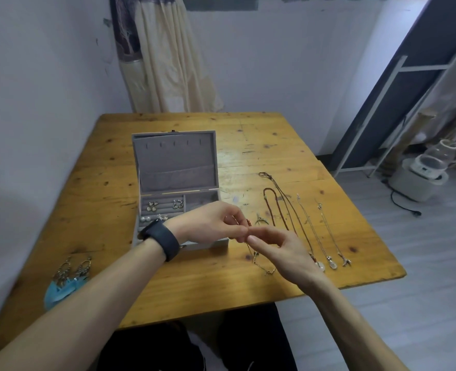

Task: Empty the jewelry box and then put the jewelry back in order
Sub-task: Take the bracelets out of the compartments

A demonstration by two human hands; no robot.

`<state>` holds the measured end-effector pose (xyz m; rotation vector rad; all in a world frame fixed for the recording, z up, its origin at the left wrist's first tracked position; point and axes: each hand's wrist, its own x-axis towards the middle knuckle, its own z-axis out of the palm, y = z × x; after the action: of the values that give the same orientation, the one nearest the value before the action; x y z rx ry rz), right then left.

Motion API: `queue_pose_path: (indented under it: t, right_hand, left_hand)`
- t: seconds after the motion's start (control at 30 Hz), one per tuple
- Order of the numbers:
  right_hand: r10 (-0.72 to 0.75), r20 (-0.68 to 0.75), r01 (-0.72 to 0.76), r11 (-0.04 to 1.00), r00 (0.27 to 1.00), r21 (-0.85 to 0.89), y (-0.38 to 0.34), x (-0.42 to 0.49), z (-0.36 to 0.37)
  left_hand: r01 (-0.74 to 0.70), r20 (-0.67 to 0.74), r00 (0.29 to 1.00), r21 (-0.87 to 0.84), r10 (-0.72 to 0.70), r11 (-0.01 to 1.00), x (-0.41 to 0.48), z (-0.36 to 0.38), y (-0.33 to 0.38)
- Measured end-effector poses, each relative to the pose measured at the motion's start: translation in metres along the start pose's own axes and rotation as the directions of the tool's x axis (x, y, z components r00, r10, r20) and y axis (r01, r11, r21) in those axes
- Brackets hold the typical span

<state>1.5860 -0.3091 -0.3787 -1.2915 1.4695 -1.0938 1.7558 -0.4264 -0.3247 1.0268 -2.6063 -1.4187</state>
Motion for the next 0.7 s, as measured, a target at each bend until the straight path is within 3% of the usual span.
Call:
queue_pose_path:
  t: [0.13,0.3,0.43,0.57,0.7]
  right_hand:
    - [-0.012,-0.003,0.011,0.999,1.000,-0.044,0.005,-0.003,-0.001]
    - [-0.075,0.009,0.074,0.938,0.997,-0.339,0.013,-0.013,0.004]
    - [-0.059,0.086,0.088,0.923,0.994,-0.374,0.017,-0.017,0.009]
    - [-0.056,0.047,0.073,0.843,0.997,-0.533,0.024,-0.002,0.021]
    - [-0.083,-0.024,0.051,0.784,0.996,-0.618,0.033,0.016,0.029]
  left_hand:
    - [0.022,-0.019,1.000,0.043,-0.022,0.999,-0.007,0.006,0.000]
    - [0.029,-0.048,0.999,0.205,-0.020,0.978,-0.024,0.027,-0.010]
    - [0.056,-0.077,0.996,0.206,-0.041,0.977,-0.040,0.042,-0.021]
    - [0.130,-0.266,0.963,0.314,-0.044,0.941,-0.040,0.053,-0.032]
    - [0.177,-0.502,0.862,0.433,0.074,0.884,-0.038,0.060,-0.044]
